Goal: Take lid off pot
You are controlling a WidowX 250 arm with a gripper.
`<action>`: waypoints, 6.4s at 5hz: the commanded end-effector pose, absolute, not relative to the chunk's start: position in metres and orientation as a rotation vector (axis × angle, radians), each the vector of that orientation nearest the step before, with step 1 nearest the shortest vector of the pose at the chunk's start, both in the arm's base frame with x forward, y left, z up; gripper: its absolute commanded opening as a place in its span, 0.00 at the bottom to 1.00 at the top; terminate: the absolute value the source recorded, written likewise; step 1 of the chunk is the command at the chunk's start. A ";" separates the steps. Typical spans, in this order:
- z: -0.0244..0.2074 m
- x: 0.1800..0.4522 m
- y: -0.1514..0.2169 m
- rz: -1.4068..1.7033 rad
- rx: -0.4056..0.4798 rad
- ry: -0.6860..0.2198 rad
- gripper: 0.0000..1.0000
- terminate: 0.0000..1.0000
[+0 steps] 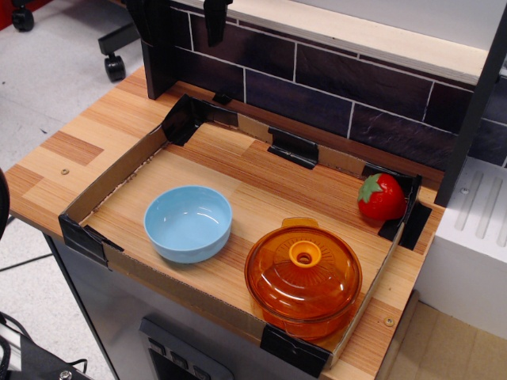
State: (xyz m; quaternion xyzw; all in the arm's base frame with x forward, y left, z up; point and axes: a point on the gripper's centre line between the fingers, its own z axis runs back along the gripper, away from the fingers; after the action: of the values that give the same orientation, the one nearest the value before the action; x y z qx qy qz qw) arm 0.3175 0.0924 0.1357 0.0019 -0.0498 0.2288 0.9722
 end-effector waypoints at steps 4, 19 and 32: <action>0.132 0.268 0.021 0.240 -0.080 -0.021 1.00 0.00; 0.111 0.224 -0.062 0.195 -0.090 -0.034 0.00 0.00; 0.057 0.324 0.072 0.543 0.081 -0.072 1.00 0.00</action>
State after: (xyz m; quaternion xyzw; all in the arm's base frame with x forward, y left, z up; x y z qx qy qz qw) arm 0.3217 0.0639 0.0360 0.0438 -0.0063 0.2624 0.9640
